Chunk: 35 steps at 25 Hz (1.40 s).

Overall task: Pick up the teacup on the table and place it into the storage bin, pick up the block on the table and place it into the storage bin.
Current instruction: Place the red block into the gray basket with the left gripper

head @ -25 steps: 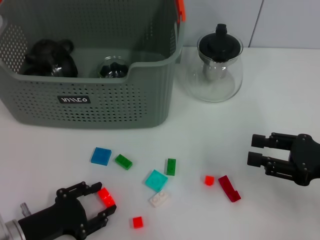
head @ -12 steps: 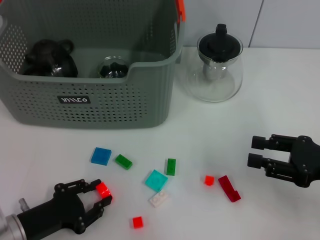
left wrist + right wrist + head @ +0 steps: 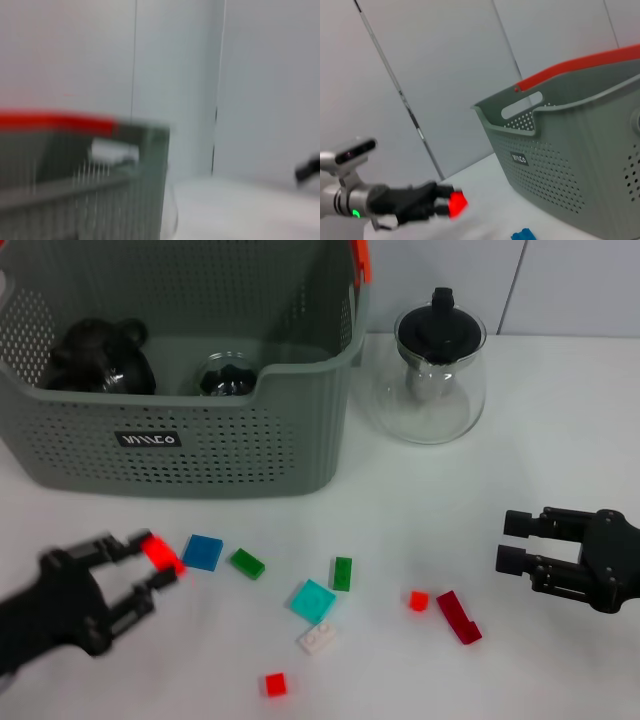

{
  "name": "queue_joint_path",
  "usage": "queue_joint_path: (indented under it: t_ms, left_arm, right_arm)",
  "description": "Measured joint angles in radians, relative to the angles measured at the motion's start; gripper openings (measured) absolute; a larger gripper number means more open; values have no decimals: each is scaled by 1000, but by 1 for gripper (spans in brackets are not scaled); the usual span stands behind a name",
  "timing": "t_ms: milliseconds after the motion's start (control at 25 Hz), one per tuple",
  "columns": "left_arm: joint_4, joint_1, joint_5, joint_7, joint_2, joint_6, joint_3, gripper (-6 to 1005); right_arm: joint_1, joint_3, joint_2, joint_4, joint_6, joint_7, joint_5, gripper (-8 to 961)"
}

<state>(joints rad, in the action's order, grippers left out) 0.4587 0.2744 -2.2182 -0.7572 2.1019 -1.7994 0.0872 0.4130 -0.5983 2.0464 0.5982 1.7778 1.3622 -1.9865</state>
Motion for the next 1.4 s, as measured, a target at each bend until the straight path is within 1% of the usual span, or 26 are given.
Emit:
queue_joint_path:
  t_ms: [80, 120, 160, 200, 240, 320, 400, 440, 480, 560, 600, 640, 760, 840, 920, 960, 1000, 1080, 1160, 1200, 1240, 1320, 1360, 1400]
  left_arm:
    - [15, 33, 0, -44, -22, -84, -51, 405]
    - [18, 45, 0, -57, -29, -106, -65, 405]
    - [23, 72, 5, -81, -41, -139, -91, 405]
    - [25, 90, 12, -98, -49, -159, -106, 404]
    - [29, 119, 34, -129, -64, -185, -129, 404]
    - [44, 160, 87, -182, -80, -203, -142, 404]
    - [81, 210, 152, -264, -90, -196, -145, 403]
    - [120, 247, 188, -336, -93, -173, -144, 403]
    - [120, 247, 188, -336, -93, -173, -144, 403]
    - [186, 294, 215, -446, -94, -122, -137, 402]
    - [253, 336, 227, -561, -94, -50, -109, 402]
    - [253, 336, 227, -561, -94, -50, -109, 402]
    - [351, 376, 222, -704, -91, 88, 1, 401]
    - [418, 388, 204, -802, -86, 213, 130, 401]
    - [490, 388, 161, -918, -83, 367, 327, 401]
    - [513, 387, 133, -957, -83, 419, 397, 401]
    - [541, 387, 84, -1020, -82, 491, 498, 402]
    - [571, 402, -42, -1128, -78, 592, 648, 402]
    - [573, 428, -150, -1199, -70, 635, 718, 402]
    - [569, 442, -202, -1234, -63, 648, 740, 402]
    - [566, 457, -253, -1268, -50, 663, 757, 408]
    - [566, 470, -312, -1311, -30, 694, 764, 420]
    - [570, 472, -330, -1325, -17, 710, 766, 426]
    - [578, 472, -332, -1327, -10, 716, 766, 432]
  right_arm:
    - [2, 0, 0, 0, 0, -1, 0, 583]
    - [2, 0, 0, 0, 0, -1, 0, 583]
    - [3, 0, 1, 0, 0, -1, 0, 583]
    - [3, 0, 1, 0, 0, -2, 0, 583]
    - [4, 0, 2, 0, 0, -2, 0, 583]
    - [4, 0, 2, 0, 0, -2, 0, 583]
    - [4, 0, 3, 0, 0, -2, 0, 583]
    - [3, 0, 4, 0, 0, -2, 0, 583]
    - [2, 0, 4, 0, 0, -2, 0, 583]
    - [1, 0, 4, 0, 0, -2, 0, 583]
    - [1, 1, 4, 0, 0, -2, 0, 583]
    - [1, 3, 4, 0, 0, -2, 0, 583]
    - [3, 6, 4, 0, 0, -2, 0, 583]
    - [7, 6, 5, 0, 0, -2, 0, 583]
    - [9, 6, 5, 0, -1, -2, 0, 583]
    - [9, 6, 5, 0, -2, -1, 0, 583]
    - [10, 6, 5, 0, -5, -1, 0, 583]
    - [10, 6, 5, 0, -9, 1, 0, 583]
    - [10, 4, 4, 0, -12, 2, 0, 583]
    - [10, 4, 4, 0, -13, 2, 0, 583]
    - [10, 4, 3, 0, -13, 2, 0, 583]
    - [10, 3, 3, 0, -14, 3, 0, 583]
    - [10, 2, 3, 0, -14, 3, 0, 583]
    - [10, 2, 3, 0, -14, 3, 0, 583]
